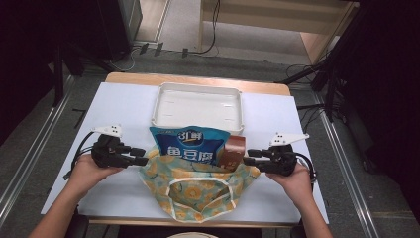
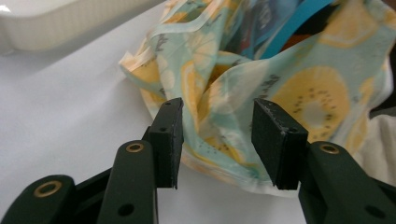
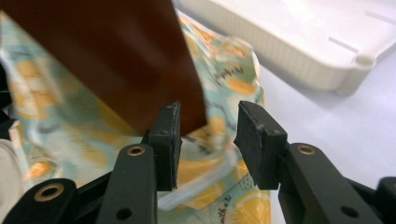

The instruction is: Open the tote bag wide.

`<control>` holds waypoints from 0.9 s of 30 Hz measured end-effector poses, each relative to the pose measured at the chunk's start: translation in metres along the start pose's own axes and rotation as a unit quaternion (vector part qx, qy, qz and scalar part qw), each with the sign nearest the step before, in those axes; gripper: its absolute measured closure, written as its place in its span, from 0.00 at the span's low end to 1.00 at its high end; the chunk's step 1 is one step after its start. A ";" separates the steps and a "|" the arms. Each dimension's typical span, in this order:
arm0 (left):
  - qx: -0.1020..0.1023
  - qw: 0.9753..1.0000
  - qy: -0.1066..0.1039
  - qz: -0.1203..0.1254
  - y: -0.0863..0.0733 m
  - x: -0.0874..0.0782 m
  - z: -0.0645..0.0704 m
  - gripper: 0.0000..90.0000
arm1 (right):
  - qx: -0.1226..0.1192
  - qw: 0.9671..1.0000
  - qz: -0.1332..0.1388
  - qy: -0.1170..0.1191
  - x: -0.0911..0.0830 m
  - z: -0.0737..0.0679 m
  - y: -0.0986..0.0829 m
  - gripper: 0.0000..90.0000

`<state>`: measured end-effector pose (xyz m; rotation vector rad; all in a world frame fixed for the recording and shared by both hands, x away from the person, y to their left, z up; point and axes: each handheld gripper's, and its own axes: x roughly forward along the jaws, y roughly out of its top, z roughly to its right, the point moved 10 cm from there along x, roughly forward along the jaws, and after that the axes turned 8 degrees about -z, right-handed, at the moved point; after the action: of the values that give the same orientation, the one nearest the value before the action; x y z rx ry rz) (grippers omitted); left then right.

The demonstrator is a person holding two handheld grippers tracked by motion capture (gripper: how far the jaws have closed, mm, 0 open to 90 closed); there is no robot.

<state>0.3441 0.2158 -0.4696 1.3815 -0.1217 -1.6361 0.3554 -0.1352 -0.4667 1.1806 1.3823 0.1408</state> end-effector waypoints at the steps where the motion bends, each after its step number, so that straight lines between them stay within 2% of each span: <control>1: 0.000 1.000 0.000 0.000 0.000 0.000 0.000 0.59 | 0.000 1.000 0.000 0.000 0.000 0.000 0.000 0.68; 6: 0.013 1.000 -0.011 0.011 0.014 -0.009 0.017 0.56 | -0.015 1.000 -0.002 0.005 -0.011 -0.013 0.003 0.65; 9: 0.014 1.000 -0.024 0.010 0.021 -0.007 0.027 0.52 | -0.026 1.000 -0.007 0.010 -0.012 -0.021 0.002 0.64; 13: 0.021 0.999 -0.026 0.001 0.026 -0.001 0.035 0.48 | -0.038 0.999 -0.009 0.020 -0.012 -0.032 0.002 0.62; 15: 0.024 0.999 -0.026 0.000 0.028 0.001 0.038 0.44 | -0.043 0.999 -0.011 0.028 -0.013 -0.038 0.002 0.60; 21: 0.031 0.999 -0.025 -0.004 0.033 0.006 0.042 0.44 | -0.053 0.997 -0.013 0.046 -0.012 -0.050 0.002 0.53; 24: 0.030 0.999 -0.025 -0.010 0.034 0.011 0.042 0.43 | -0.058 0.996 -0.019 0.057 -0.008 -0.055 -0.001 0.46; 27: 0.031 0.999 -0.025 -0.017 0.034 0.018 0.041 0.43 | -0.062 0.996 -0.029 0.058 0.000 -0.057 -0.006 0.43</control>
<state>0.3325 0.1656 -0.4475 1.3960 -0.1805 -1.7077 0.3067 -0.1068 -0.4573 1.0410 1.4867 0.2533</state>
